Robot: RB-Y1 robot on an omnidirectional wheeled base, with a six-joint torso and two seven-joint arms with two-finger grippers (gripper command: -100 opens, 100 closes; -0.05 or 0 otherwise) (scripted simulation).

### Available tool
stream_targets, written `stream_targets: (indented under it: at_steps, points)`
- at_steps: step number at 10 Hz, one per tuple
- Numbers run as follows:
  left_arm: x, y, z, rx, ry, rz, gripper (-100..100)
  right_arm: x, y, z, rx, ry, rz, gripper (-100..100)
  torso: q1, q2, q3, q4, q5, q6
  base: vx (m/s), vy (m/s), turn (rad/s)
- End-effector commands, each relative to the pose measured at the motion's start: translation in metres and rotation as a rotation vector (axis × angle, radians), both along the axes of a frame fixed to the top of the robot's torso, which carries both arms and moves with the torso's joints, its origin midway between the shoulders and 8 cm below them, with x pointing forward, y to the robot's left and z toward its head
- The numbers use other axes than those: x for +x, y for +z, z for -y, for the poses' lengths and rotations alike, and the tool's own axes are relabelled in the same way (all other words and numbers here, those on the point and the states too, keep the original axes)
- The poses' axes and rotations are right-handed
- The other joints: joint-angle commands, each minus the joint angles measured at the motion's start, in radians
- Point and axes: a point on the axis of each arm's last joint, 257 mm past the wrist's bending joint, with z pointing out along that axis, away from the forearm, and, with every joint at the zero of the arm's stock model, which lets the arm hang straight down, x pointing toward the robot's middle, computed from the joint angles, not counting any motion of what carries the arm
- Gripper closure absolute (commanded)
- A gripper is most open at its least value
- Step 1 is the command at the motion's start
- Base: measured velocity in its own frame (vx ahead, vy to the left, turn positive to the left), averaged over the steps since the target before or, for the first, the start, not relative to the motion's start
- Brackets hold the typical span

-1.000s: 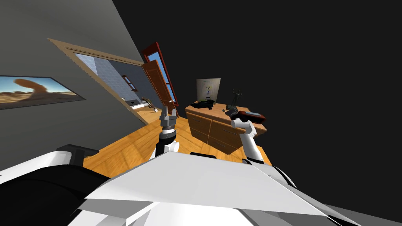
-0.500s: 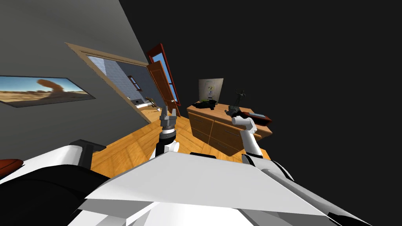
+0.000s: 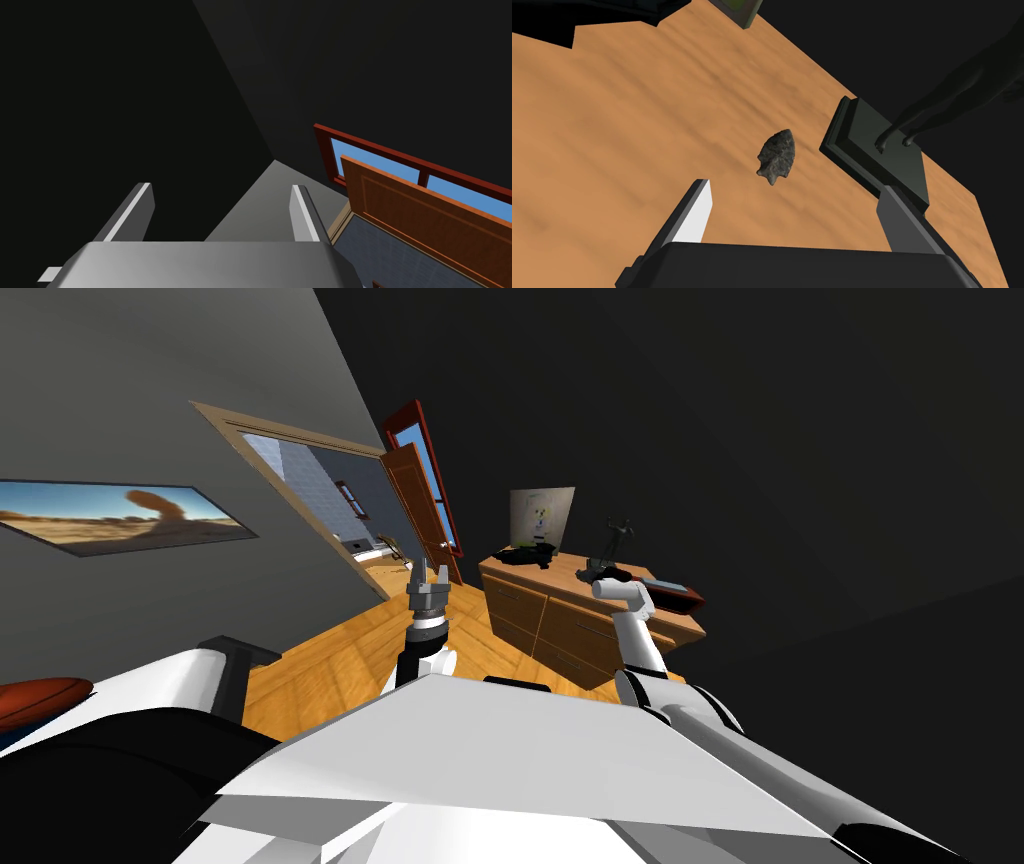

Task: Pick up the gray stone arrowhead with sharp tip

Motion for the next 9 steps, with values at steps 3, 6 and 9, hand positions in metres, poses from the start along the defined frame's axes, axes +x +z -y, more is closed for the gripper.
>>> stream_targets:
  at_steps: [3, 6, 9]
  points:
    - [0.000, 0.000, 0.000, 0.000, 0.000, 0.000, 0, 0.007, -0.005, 0.023, 0.100, -0.082, -0.077, -100, 0.000, -0.001, 0.000, 0.000, 0.000, 0.000, 0.026, -0.004, 0.111]
    - [0.000, 0.000, 0.000, 0.000, 0.000, 0.000, 0, 0.006, -0.014, 0.034, 0.155, -0.131, -0.141, -100, -0.001, 0.000, 0.000, 0.000, 0.000, 0.000, 0.021, -0.010, 0.048]
    - [0.000, 0.000, 0.000, 0.000, 0.000, 0.000, 0, 0.003, -0.022, 0.044, 0.204, -0.179, -0.200, -100, -0.001, 0.000, 0.000, 0.000, 0.000, 0.000, 0.022, -0.014, 0.057]
